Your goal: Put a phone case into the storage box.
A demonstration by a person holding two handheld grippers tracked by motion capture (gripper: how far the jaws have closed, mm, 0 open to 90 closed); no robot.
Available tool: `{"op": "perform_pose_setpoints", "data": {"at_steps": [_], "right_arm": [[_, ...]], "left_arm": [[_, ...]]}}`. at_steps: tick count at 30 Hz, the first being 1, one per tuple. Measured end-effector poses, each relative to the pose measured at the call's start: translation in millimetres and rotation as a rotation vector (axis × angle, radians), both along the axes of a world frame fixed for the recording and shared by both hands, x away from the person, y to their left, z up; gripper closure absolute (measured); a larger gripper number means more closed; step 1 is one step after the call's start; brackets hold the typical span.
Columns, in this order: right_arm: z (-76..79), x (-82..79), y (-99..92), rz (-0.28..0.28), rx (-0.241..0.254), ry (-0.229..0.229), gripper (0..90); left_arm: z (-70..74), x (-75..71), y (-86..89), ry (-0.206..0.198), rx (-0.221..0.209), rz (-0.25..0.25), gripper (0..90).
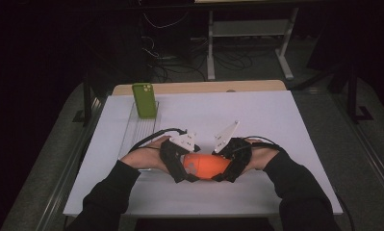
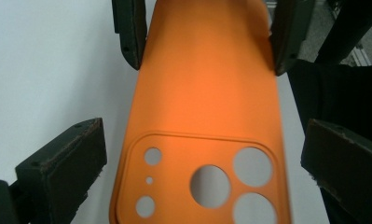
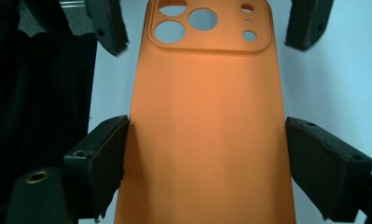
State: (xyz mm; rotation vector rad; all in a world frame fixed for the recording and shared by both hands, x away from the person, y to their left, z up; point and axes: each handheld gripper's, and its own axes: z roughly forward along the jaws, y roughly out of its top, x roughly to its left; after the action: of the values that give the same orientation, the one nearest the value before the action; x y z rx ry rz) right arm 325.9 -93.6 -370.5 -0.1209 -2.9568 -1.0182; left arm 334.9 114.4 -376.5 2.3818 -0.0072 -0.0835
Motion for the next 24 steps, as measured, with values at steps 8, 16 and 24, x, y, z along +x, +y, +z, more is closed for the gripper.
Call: {"op": "perform_pose_setpoints", "data": {"at_steps": [8,16,24], "right_arm": [[4.5,-4.9,2.2,-0.010,-0.012,0.013,15.1],[5.9,-3.3,1.9,0.012,0.008,-0.021,15.1],[4.8,-3.5,2.2,0.019,0.005,-0.008,15.0]], "left_arm": [[-4.6,-1.2,-3.7,0.006,0.031,-0.015,0.0],[-5.8,-2.7,-5.8,-0.004,0.052,-0.033,10.1],[-6.6,-3.7,-6.3,0.001,0.061,-0.044,14.7]]}}
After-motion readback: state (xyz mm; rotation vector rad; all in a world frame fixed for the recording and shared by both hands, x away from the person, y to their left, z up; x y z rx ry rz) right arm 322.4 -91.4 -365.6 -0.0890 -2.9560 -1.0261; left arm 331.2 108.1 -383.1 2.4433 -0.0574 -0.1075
